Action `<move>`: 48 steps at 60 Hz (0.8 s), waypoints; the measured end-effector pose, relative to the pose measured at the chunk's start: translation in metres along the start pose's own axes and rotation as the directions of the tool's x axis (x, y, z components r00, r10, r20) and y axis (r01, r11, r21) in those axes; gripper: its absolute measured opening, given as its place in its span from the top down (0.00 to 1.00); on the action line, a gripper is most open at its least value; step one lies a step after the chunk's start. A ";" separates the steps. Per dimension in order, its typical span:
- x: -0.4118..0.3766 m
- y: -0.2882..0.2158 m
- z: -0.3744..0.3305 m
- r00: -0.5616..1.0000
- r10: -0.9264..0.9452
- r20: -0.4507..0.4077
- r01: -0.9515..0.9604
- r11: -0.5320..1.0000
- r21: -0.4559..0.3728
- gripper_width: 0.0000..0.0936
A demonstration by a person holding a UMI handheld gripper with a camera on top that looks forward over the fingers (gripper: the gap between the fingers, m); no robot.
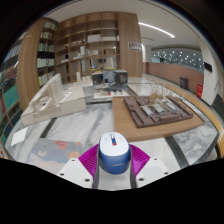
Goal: Arrange mouse
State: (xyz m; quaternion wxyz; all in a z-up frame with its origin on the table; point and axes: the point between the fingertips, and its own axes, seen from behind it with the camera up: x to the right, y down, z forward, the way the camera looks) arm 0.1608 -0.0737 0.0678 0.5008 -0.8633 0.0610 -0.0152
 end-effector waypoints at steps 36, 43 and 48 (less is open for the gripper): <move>-0.222 0.095 0.017 0.998 -0.046 0.043 0.051 0.989 -0.136 0.38; -0.221 0.079 -0.002 0.993 0.029 0.115 -0.014 0.991 -0.134 0.06; -0.209 0.072 -0.025 0.987 0.049 0.150 -0.029 0.991 -0.134 0.10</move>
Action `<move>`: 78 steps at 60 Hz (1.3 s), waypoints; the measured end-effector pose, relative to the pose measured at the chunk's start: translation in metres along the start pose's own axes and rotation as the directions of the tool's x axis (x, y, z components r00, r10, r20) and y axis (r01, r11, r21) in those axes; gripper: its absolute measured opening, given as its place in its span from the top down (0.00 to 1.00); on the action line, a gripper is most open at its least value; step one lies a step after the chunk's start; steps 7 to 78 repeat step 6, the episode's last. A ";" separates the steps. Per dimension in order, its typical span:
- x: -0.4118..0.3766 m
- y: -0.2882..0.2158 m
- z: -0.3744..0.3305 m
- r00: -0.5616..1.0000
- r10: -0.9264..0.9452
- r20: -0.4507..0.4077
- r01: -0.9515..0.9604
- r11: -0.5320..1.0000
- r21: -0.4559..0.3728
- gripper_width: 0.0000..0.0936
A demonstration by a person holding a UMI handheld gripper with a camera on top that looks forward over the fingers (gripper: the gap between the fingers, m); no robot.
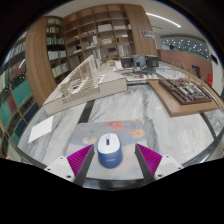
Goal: Arrange mouse
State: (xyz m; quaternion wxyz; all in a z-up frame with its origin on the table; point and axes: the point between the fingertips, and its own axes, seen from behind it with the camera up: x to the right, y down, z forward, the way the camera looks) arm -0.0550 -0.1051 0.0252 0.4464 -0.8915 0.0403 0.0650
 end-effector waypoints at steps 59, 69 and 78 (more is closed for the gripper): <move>0.020 0.008 -0.029 0.999 0.039 0.017 -0.039 0.999 0.002 0.11; 0.020 0.008 -0.029 0.999 0.039 0.017 -0.039 0.999 0.002 0.11; 0.020 0.008 -0.029 0.999 0.039 0.017 -0.039 0.999 0.002 0.11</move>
